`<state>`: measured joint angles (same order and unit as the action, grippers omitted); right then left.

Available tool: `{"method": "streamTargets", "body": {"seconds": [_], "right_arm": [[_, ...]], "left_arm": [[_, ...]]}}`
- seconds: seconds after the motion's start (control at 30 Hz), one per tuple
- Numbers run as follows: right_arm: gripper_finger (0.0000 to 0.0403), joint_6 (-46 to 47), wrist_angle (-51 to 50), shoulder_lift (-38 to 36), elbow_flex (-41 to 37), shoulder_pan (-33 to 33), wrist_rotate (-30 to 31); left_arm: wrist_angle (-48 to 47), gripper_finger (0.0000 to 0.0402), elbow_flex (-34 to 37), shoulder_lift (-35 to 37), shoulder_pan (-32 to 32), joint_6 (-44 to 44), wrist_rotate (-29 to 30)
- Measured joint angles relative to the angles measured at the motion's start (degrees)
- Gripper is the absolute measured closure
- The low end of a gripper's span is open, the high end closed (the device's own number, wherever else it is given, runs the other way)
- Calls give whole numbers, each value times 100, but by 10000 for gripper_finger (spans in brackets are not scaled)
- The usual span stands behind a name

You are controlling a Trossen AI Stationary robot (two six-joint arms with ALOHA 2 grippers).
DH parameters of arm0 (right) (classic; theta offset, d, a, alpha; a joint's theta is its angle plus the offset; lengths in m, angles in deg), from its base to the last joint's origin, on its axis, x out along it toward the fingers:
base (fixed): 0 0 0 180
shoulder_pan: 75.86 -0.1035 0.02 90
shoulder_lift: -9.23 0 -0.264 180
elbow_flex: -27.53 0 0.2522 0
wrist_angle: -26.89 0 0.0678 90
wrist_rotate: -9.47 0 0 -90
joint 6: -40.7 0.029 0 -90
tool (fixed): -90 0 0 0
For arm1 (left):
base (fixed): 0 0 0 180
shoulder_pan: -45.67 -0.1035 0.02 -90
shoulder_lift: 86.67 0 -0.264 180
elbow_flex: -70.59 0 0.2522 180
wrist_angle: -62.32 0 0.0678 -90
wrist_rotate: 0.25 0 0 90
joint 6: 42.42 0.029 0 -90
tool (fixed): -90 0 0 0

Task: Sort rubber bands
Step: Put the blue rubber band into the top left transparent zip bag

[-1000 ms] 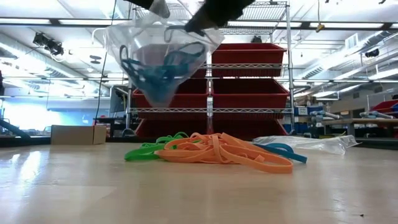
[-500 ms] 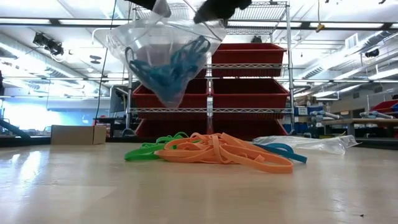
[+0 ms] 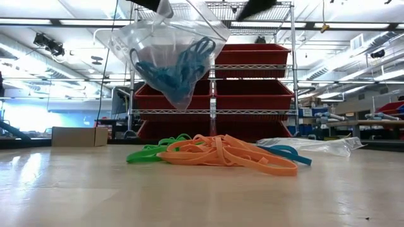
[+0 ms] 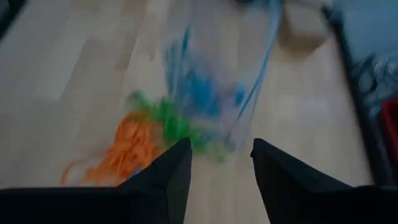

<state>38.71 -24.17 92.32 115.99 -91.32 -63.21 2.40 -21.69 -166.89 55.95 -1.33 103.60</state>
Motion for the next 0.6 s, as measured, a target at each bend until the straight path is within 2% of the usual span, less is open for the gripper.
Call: {"method": "streamTargets", "body": {"seconds": [0.13,0.43,0.6], "right_arm": [[249,539,239,13,-677,-266,-59],[255,1597,2753,20,-2658,-527,-358],[265,2062,3688,20,-3524,-516,-410]], "left_arm": [[-4,400,0,0,0,-3,-2],[-13,400,0,0,0,-84,-2],[-12,400,0,0,0,-212,-52]]}}
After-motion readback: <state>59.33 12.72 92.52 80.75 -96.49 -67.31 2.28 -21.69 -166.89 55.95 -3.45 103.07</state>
